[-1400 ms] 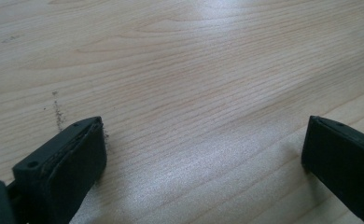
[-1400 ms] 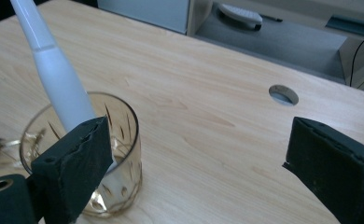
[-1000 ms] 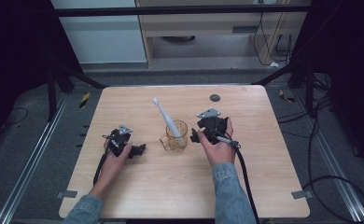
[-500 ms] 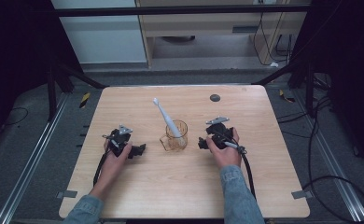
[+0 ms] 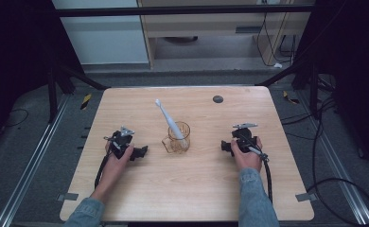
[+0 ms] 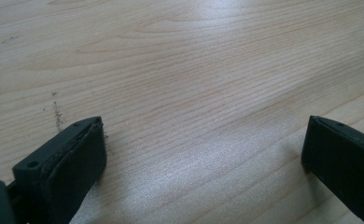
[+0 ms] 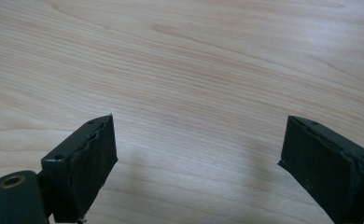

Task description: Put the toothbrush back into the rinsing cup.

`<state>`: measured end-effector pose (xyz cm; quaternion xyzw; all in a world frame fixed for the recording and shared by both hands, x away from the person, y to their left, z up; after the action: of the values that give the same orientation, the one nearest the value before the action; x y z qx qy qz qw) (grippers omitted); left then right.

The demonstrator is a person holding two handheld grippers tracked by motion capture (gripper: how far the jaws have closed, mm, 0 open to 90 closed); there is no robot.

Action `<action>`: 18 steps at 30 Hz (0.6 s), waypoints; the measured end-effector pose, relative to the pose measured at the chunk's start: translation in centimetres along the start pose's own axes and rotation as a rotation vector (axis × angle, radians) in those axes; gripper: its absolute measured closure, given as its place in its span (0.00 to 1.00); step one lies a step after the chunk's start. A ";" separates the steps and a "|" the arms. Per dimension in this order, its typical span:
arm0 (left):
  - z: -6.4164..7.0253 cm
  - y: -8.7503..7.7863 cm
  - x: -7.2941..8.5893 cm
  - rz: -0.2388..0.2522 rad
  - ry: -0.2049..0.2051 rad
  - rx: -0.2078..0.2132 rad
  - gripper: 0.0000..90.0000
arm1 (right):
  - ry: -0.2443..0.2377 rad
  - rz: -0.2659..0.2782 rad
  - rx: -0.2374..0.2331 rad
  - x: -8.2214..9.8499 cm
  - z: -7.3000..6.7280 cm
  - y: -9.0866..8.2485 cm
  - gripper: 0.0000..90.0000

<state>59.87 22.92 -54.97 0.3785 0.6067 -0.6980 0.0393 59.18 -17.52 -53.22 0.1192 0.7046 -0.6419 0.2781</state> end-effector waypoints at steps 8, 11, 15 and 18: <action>0.0 0.0 0.0 0.000 0.000 0.000 0.00 | 0.079 0.007 0.037 0.4 2.4 1.3 0.10; 0.0 0.0 0.0 0.000 0.000 0.000 0.00 | 0.081 0.019 0.047 0.3 2.7 1.5 0.10; 0.0 0.0 0.0 0.000 0.000 0.000 0.00 | 0.093 0.039 0.056 0.2 2.8 1.7 0.09; 0.0 0.0 0.0 0.000 0.000 0.000 0.00 | 0.090 0.050 0.070 0.1 3.0 1.8 0.09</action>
<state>59.87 22.92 -54.97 0.3785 0.6066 -0.6980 0.0393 60.73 -20.18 -54.88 0.1753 0.6903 -0.6530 0.2577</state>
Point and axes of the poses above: each handheld gripper's, and its own axes: y roughly forward along the jaws, x roughly out of its underside, z roughly to its right, the point moved 6 cm from there along y, roughly forward along the jaws, and after that the axes turned 10 degrees about -z, right-handed, at the moved point
